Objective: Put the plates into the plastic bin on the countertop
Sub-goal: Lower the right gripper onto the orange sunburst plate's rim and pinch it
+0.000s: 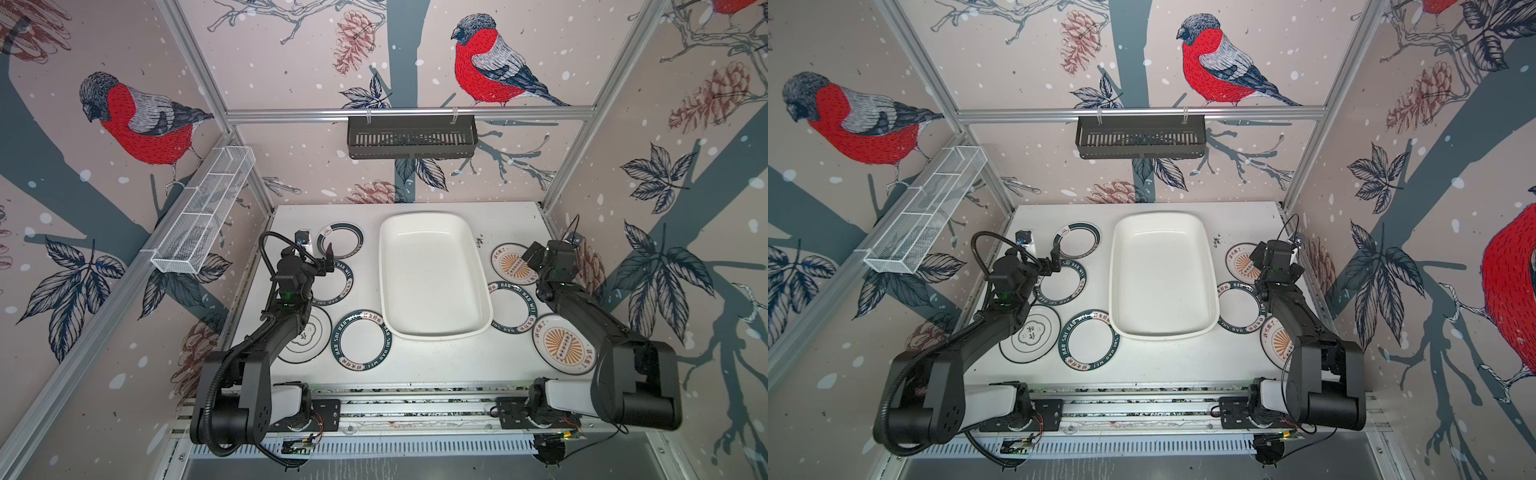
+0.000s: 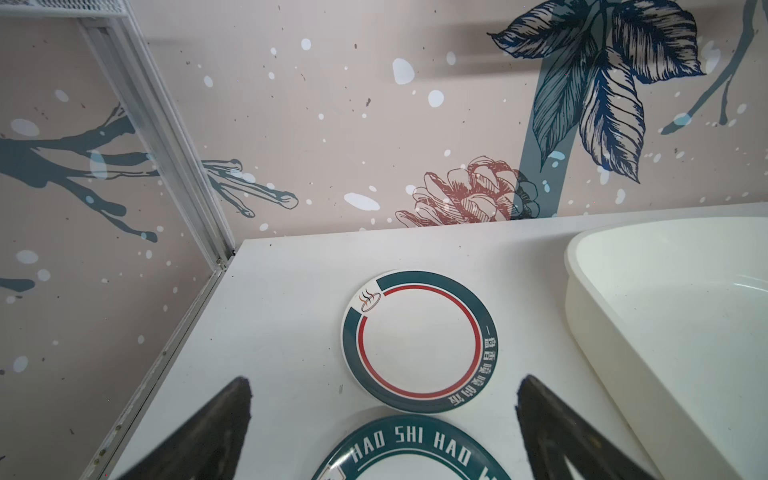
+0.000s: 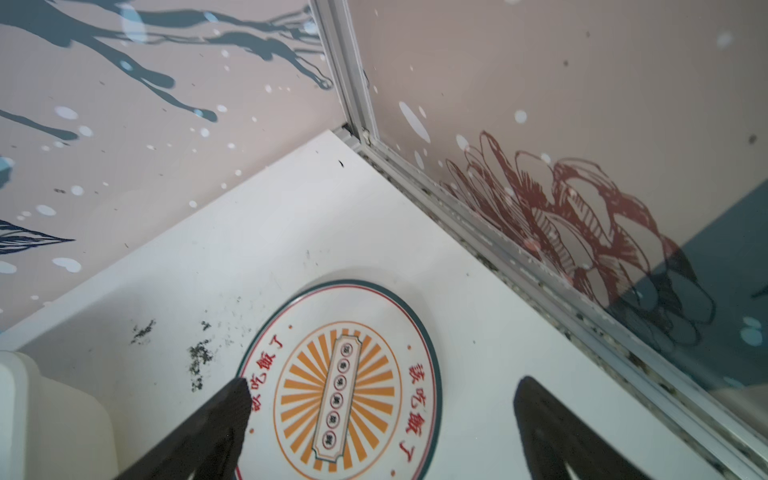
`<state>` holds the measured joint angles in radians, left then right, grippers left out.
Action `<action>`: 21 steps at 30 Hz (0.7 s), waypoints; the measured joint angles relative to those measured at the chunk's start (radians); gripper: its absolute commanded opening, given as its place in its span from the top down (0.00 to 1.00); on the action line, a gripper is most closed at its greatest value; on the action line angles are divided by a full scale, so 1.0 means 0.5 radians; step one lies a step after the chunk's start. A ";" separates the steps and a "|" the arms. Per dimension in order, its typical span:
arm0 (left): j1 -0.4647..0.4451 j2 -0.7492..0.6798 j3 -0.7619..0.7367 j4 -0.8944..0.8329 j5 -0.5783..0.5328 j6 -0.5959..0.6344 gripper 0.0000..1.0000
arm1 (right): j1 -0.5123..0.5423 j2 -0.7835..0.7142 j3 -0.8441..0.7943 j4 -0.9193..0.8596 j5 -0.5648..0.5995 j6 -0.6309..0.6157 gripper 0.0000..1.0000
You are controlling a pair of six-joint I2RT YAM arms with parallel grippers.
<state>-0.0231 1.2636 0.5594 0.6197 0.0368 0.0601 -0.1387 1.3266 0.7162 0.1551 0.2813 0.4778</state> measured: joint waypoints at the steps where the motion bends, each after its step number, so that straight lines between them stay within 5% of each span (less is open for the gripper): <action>1: 0.000 -0.007 0.049 -0.095 0.032 0.001 0.01 | -0.078 0.000 0.005 -0.064 -0.049 0.043 0.04; 6: -0.001 -0.014 0.233 -0.461 0.127 -0.001 0.01 | -0.403 0.014 -0.007 -0.226 -0.453 0.145 0.10; 14: -0.001 -0.005 0.426 -0.837 0.335 0.022 0.01 | -0.460 0.260 0.107 -0.272 -0.895 0.149 0.22; 21: -0.004 -0.005 0.526 -1.010 0.468 0.035 0.01 | -0.508 0.367 0.108 -0.311 -1.055 0.143 0.26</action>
<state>-0.0250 1.2610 0.8223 0.1146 0.2707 0.0776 -0.3927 1.5101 0.7700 -0.0006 -0.2462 0.5495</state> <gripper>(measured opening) 0.987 0.764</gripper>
